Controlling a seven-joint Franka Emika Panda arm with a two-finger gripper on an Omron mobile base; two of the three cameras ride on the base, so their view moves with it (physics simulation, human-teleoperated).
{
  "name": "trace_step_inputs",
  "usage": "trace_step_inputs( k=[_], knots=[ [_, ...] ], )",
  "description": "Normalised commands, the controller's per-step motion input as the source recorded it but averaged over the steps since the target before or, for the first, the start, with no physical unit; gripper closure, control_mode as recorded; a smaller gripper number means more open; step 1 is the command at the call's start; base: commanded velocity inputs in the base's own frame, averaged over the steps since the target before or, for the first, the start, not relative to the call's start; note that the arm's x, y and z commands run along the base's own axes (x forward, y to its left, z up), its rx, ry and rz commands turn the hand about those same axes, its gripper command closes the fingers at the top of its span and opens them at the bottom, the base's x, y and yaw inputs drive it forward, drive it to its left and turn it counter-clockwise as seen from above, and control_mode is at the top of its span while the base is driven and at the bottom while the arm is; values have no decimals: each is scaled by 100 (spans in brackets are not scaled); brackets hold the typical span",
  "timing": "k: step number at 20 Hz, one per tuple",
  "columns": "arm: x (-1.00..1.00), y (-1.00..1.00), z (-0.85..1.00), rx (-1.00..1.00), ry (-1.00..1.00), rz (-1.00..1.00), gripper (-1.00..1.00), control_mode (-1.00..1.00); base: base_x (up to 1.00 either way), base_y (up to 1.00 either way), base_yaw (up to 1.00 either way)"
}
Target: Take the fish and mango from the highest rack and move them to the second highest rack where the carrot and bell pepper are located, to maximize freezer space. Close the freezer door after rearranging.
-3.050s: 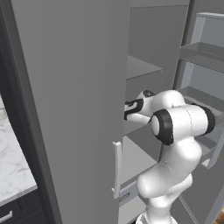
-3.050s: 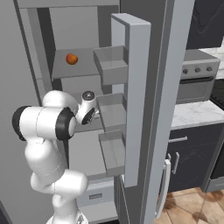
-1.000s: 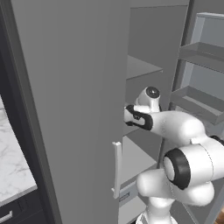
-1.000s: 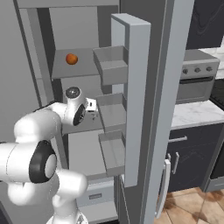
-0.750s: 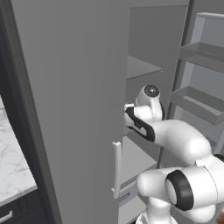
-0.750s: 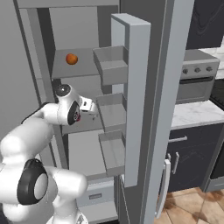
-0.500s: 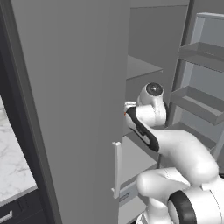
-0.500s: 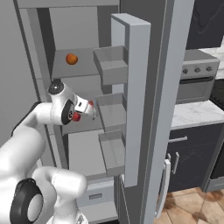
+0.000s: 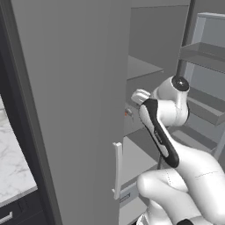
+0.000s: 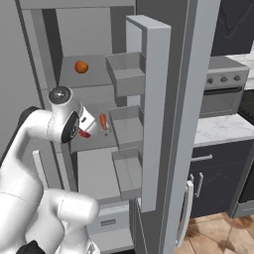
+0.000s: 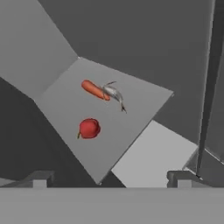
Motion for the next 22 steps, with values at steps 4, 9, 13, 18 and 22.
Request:
trace_step_inputs(
  k=[4, 9, 13, 18, 22],
  knots=[
    [-59, -2, 76, 35, -24, -24, -100, -100, 0, 0, 0],
    [-43, -1, 79, 32, -21, -23, -100, -100, 0, 0, 0],
    [-7, 0, 75, 28, -17, -11, -100, -100, 0, 0, 0],
    [1, -1, 63, 24, -20, 0, -100, -100, 0, 0, 0],
    [11, -1, 56, 22, -12, 0, -100, -100, 0, 0, 0]
  ],
)
